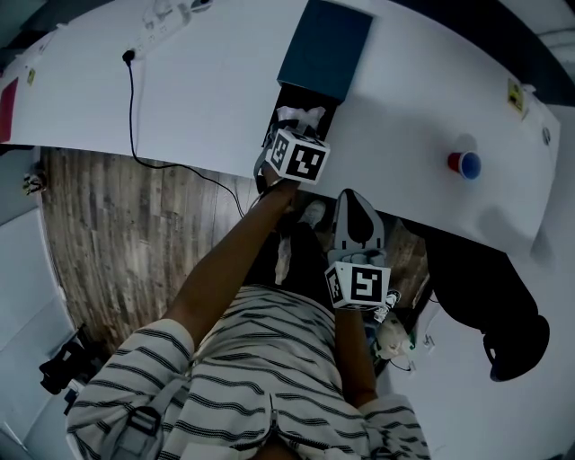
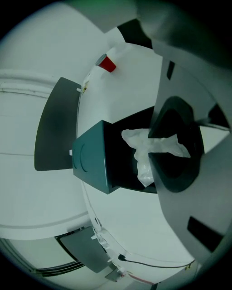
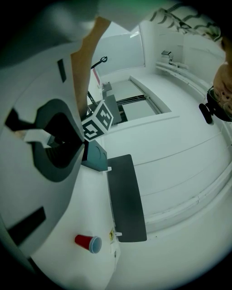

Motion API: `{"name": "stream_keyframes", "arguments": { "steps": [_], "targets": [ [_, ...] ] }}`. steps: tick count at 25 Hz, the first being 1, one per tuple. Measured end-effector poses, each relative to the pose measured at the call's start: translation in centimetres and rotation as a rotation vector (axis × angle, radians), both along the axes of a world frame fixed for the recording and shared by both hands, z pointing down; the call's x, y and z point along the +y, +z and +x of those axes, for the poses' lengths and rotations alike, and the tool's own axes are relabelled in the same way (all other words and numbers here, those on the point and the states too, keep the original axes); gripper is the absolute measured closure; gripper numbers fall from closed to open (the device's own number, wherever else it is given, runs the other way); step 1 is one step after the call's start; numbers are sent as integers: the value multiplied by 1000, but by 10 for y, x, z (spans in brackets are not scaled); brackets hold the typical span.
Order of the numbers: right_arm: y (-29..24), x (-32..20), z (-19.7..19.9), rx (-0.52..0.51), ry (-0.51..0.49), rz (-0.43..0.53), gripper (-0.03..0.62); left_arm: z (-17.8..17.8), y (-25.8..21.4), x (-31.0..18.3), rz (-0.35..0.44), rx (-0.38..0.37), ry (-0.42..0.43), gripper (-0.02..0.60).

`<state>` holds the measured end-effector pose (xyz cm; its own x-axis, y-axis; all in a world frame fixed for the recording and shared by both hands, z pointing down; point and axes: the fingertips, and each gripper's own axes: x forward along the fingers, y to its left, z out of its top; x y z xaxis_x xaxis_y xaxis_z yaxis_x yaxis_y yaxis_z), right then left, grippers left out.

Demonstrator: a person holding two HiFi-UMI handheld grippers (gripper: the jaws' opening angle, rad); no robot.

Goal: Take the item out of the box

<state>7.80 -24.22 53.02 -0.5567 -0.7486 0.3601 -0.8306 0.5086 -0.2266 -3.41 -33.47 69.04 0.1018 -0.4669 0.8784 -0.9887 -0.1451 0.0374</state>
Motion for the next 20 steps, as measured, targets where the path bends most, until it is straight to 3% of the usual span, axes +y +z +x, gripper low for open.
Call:
{"name": "stream_keyframes", "arguments": {
  "steps": [8, 20],
  "targets": [
    [7, 1, 1, -16, -1, -32, 577, -3, 4, 1, -42, -11, 14, 525],
    [4, 4, 5, 0, 7, -24, 576, -7, -2, 2, 16, 32, -5, 552]
  ]
}}
